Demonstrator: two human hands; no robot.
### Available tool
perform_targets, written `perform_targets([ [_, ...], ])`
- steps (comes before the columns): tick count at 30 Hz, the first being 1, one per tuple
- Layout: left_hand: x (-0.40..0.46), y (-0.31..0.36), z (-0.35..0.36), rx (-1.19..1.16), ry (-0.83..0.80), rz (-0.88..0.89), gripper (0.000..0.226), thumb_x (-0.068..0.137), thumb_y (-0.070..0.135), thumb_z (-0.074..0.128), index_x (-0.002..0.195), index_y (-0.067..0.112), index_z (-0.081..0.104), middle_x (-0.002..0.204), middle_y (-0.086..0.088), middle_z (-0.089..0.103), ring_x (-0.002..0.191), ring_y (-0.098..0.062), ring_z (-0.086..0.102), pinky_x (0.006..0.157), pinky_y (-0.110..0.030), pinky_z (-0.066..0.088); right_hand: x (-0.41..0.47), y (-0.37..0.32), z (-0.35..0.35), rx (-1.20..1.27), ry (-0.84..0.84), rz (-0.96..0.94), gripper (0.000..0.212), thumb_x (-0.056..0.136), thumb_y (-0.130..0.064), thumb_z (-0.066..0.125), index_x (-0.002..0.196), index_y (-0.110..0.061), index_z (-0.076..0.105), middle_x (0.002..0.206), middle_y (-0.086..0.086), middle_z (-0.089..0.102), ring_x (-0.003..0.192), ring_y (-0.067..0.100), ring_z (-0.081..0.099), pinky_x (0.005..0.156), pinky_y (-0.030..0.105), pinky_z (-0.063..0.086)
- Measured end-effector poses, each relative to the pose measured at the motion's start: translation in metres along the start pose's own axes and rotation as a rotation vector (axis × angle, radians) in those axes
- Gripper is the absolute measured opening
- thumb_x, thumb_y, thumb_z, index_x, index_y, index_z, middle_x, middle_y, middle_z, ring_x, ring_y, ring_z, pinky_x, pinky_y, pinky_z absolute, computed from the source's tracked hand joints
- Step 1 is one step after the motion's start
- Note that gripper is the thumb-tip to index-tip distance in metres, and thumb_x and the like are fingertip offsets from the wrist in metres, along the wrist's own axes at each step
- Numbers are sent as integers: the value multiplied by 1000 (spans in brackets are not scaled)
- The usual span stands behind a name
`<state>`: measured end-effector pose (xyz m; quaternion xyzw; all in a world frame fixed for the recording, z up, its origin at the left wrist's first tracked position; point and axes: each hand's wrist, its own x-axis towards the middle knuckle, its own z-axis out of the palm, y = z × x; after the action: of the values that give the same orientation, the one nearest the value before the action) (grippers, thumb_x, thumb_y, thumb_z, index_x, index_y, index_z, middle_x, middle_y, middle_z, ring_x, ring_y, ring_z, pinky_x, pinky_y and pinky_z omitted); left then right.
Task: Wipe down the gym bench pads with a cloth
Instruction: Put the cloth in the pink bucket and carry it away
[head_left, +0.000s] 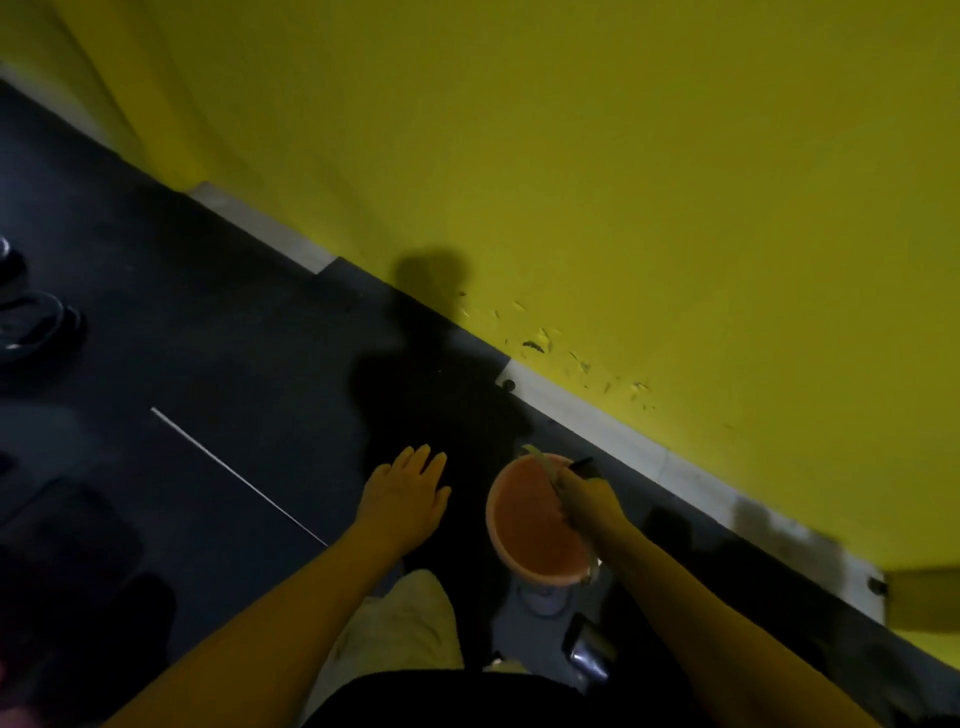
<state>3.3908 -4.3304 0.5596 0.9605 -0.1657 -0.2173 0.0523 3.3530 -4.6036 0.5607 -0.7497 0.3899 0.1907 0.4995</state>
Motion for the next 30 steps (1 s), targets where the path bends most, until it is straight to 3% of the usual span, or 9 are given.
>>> perform_targets([
  [3, 63, -3, -7, -4, -29, -12, 64, 108, 52, 30, 164, 24, 16, 171, -1, 17, 157, -24, 15, 120, -44, 30, 67, -26, -6, -82, -8, 19, 55, 80, -76, 67, 70, -22, 59, 60, 1, 56, 62, 24, 57, 67, 44, 49],
  [7, 167, -20, -10, -52, -51, -22, 62, 109, 51, 28, 163, 23, 16, 171, 1, 16, 157, -22, 15, 120, -41, 31, 164, -55, -2, -161, -29, 24, 44, 81, -63, 63, 99, -24, 70, 91, 3, 71, 84, 26, 68, 81, 47, 57],
  [10, 245, -31, -3, -44, -86, -20, 62, 109, 50, 29, 163, 23, 18, 170, -1, 19, 157, -23, 18, 118, -41, 32, 218, -84, 7, -238, -62, 84, 40, 87, -47, 60, 93, -10, 72, 89, 14, 72, 83, 29, 68, 82, 44, 57],
  [12, 276, -35, 2, -39, -94, -17, 62, 109, 49, 30, 163, 22, 19, 170, -2, 21, 156, -24, 19, 118, -41, 33, 240, -96, 13, -267, -65, 93, 28, 95, -35, 61, 81, -13, 69, 84, 14, 69, 81, 31, 67, 77, 41, 56],
  [15, 334, -37, 25, -54, -133, -13, 61, 109, 49, 29, 163, 22, 19, 170, -1, 20, 156, -23, 18, 118, -41, 32, 305, -99, 27, -305, -93, 98, 44, 99, -20, 56, 60, -19, 37, 61, 6, 37, 63, 23, 39, 60, 38, 29],
  [17, 368, -38, 44, -67, -165, -22, 62, 109, 49, 28, 164, 23, 17, 170, -1, 18, 157, -23, 16, 119, -41, 30, 350, -99, 39, -323, -91, 124, 41, 100, -20, 55, 63, -9, 43, 66, 12, 39, 68, 24, 39, 63, 44, 30],
  [20, 416, -42, 80, -92, -204, -39, 62, 109, 50, 27, 164, 23, 15, 171, -1, 16, 157, -23, 15, 120, -41, 28, 422, -95, 62, -312, -110, 175, 41, 100, -24, 57, 89, 14, 62, 78, 26, 52, 76, 27, 50, 78, 61, 51],
  [25, 482, -47, 141, -133, -247, -78, 61, 109, 49, 28, 164, 24, 17, 171, -1, 17, 157, -24, 16, 120, -41, 28, 518, -80, 95, -373, -188, 166, 37, 103, -34, 57, 96, 1, 67, 82, 17, 60, 80, 32, 59, 71, 41, 46],
  [30, 523, -48, 196, -165, -272, -122, 62, 109, 49, 29, 164, 24, 17, 171, 1, 17, 156, -23, 17, 119, -42, 29, 587, -55, 118, -387, -240, 183, 46, 104, -38, 57, 120, 5, 64, 96, 25, 64, 86, 37, 64, 72, 41, 48],
])
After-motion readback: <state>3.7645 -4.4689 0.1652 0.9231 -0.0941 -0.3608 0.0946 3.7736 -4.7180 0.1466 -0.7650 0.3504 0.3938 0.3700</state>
